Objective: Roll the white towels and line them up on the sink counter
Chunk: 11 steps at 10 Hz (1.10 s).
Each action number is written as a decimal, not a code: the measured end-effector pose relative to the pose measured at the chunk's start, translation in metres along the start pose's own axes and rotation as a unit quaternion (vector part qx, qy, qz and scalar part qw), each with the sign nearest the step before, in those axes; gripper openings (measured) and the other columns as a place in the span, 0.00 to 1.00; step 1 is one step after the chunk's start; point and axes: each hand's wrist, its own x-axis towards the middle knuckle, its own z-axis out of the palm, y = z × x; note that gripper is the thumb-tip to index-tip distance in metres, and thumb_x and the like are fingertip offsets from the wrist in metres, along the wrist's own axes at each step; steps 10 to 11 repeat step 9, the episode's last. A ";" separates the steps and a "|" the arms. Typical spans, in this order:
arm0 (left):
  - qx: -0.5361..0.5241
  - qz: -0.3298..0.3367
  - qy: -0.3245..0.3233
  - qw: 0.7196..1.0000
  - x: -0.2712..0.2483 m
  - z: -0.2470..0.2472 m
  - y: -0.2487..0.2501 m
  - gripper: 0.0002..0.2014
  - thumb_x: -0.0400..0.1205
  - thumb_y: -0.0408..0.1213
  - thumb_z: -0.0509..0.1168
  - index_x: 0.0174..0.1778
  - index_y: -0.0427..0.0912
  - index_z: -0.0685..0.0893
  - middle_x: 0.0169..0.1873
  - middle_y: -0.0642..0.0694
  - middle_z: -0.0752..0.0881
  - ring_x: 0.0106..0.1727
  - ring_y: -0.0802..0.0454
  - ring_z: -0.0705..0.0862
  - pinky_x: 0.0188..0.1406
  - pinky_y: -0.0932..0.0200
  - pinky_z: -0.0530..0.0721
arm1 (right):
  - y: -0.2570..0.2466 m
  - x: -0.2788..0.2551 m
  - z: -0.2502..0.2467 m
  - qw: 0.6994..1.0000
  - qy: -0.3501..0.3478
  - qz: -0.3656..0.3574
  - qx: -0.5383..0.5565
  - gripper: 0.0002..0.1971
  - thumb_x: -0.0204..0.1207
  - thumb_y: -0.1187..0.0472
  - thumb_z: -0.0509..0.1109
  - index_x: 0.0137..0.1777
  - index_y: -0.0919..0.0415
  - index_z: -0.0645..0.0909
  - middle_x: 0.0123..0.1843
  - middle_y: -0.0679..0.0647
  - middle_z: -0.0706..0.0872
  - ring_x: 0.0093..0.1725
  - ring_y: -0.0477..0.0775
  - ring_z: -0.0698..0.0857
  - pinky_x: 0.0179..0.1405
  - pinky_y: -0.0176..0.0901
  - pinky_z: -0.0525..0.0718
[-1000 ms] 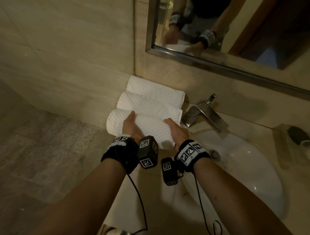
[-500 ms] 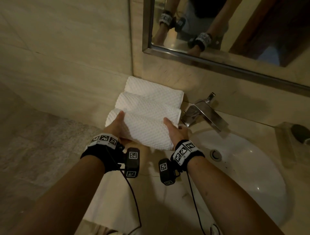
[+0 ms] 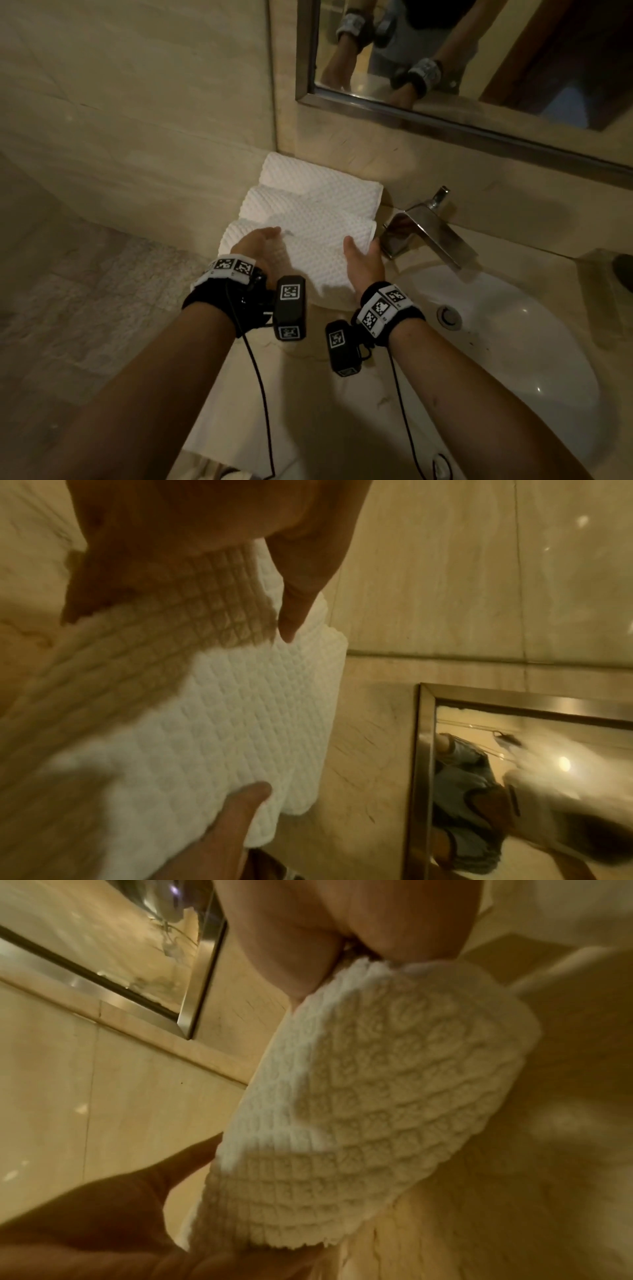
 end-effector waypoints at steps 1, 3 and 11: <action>0.015 -0.041 -0.020 0.999 -0.009 -0.005 0.009 0.18 0.81 0.48 0.67 0.42 0.34 0.76 0.20 0.42 0.76 0.19 0.49 0.76 0.18 0.64 0.75 | -0.001 0.001 -0.002 1.000 -0.001 0.003 -0.004 0.43 0.69 0.32 0.70 0.82 0.45 0.61 0.74 0.53 0.77 0.72 0.60 0.78 0.71 0.57 0.77; 0.034 -0.021 -0.001 0.999 -0.016 0.003 0.016 0.11 0.84 0.39 0.65 0.44 0.34 0.74 0.32 0.42 0.75 0.28 0.44 0.73 0.18 0.62 0.62 | -0.006 0.001 -0.004 0.998 -0.013 -0.009 -0.059 0.42 0.77 0.38 0.66 0.85 0.56 0.55 0.80 0.58 0.70 0.77 0.61 0.71 0.74 0.49 0.71; 0.247 0.240 0.093 0.934 -0.095 0.013 -0.006 0.35 0.72 0.19 0.72 0.75 0.35 0.69 0.74 0.35 0.71 0.74 0.39 0.72 0.66 0.54 0.72 | -0.053 -0.061 -0.063 0.984 0.037 -0.085 -0.154 0.09 0.79 0.61 0.61 0.45 0.65 0.82 0.44 0.59 0.83 0.44 0.58 0.80 0.41 0.42 0.74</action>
